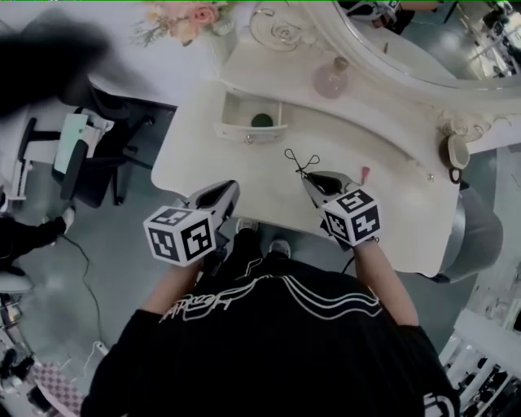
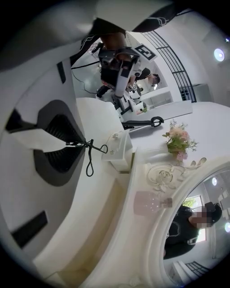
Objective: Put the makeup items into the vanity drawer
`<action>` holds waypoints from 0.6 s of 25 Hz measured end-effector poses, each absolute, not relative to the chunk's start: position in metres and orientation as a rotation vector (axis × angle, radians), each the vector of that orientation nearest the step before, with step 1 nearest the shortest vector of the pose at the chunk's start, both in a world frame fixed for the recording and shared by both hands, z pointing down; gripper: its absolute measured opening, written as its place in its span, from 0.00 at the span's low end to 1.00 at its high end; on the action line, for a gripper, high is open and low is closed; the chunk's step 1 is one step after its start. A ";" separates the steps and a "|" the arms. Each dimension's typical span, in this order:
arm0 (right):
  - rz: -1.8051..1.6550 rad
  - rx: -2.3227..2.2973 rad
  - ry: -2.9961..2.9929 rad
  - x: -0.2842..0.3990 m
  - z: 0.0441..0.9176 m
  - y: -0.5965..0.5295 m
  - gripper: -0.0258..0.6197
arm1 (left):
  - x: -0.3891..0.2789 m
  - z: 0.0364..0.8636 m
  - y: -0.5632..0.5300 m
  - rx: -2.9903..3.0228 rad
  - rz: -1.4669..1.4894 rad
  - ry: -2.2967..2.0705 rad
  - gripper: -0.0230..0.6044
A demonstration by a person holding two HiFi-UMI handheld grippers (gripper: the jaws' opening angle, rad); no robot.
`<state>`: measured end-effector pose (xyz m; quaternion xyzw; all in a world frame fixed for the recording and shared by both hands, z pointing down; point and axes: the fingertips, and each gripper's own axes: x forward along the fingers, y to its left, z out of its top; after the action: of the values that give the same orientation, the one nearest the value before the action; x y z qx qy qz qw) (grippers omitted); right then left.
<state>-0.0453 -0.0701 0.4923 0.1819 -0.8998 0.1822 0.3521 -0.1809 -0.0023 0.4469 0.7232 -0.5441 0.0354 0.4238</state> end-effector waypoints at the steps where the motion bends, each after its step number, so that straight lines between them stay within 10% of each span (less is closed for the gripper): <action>1: 0.469 0.475 -2.341 -0.050 0.485 -0.072 0.12 | -0.184 0.446 -0.004 1.814 0.091 -1.354 0.08; 15: 0.387 0.415 -2.482 -0.139 0.421 -0.106 0.12 | -0.227 0.441 -0.037 1.878 0.099 -1.288 0.08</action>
<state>-0.1385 -0.1063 0.4209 0.1559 -0.9320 0.1453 0.2932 -0.2271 -0.0375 0.4409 0.7485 -0.5133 0.0396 0.4179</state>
